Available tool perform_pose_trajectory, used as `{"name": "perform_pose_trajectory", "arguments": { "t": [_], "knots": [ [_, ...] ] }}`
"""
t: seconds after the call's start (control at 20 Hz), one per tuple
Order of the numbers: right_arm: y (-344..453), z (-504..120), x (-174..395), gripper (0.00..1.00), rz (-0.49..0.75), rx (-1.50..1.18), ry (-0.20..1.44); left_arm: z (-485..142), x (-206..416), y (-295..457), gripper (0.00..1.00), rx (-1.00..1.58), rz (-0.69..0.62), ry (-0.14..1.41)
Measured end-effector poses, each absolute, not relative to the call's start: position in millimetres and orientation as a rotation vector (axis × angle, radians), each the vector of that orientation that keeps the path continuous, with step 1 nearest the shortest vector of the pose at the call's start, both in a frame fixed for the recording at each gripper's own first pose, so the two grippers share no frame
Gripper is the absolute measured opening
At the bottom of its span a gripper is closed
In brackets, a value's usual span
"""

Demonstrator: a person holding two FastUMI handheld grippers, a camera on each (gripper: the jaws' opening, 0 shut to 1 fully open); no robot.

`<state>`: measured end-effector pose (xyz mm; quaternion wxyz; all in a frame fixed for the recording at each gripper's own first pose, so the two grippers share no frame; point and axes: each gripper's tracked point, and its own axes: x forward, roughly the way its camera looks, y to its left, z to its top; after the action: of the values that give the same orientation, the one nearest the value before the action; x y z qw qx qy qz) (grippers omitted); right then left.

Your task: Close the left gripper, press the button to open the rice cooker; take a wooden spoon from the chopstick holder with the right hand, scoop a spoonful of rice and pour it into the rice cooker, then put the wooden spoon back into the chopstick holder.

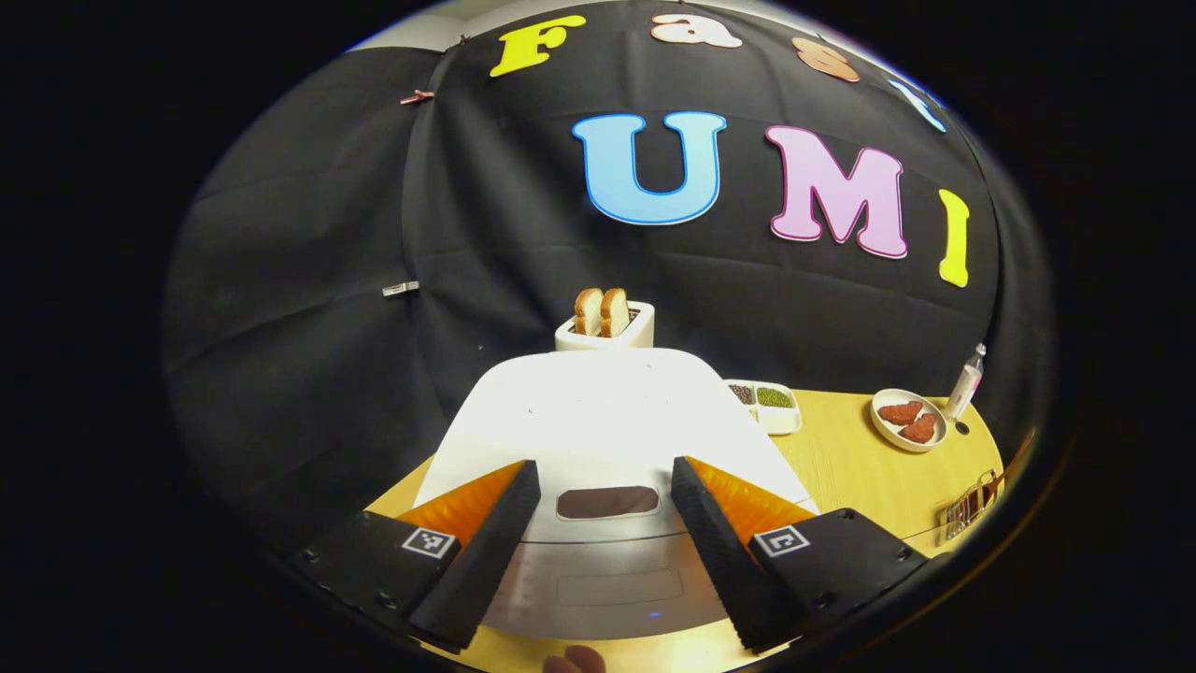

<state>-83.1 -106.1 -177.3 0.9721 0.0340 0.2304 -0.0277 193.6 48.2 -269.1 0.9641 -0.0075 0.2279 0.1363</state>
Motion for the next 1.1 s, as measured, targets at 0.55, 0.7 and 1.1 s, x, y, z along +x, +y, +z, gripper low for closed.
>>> {"name": "perform_pose_trajectory", "arguments": {
  "t": [0.55,0.7,1.1],
  "knots": [
    [-99.0,-170.5,-89.9,1.00,-0.056,0.085,0.450,-262.3,195.9,47.5,0.99,-0.045,0.259,0.438],
    [-99.3,-167.6,-92.7,1.00,-0.056,0.080,0.447,-247.4,193.6,45.7,0.97,-0.037,0.236,0.387],
    [-85.5,-142.6,-84.8,0.99,-0.031,0.053,0.388,-173.3,165.7,37.4,0.96,-0.029,0.144,0.209]
  ]
}}
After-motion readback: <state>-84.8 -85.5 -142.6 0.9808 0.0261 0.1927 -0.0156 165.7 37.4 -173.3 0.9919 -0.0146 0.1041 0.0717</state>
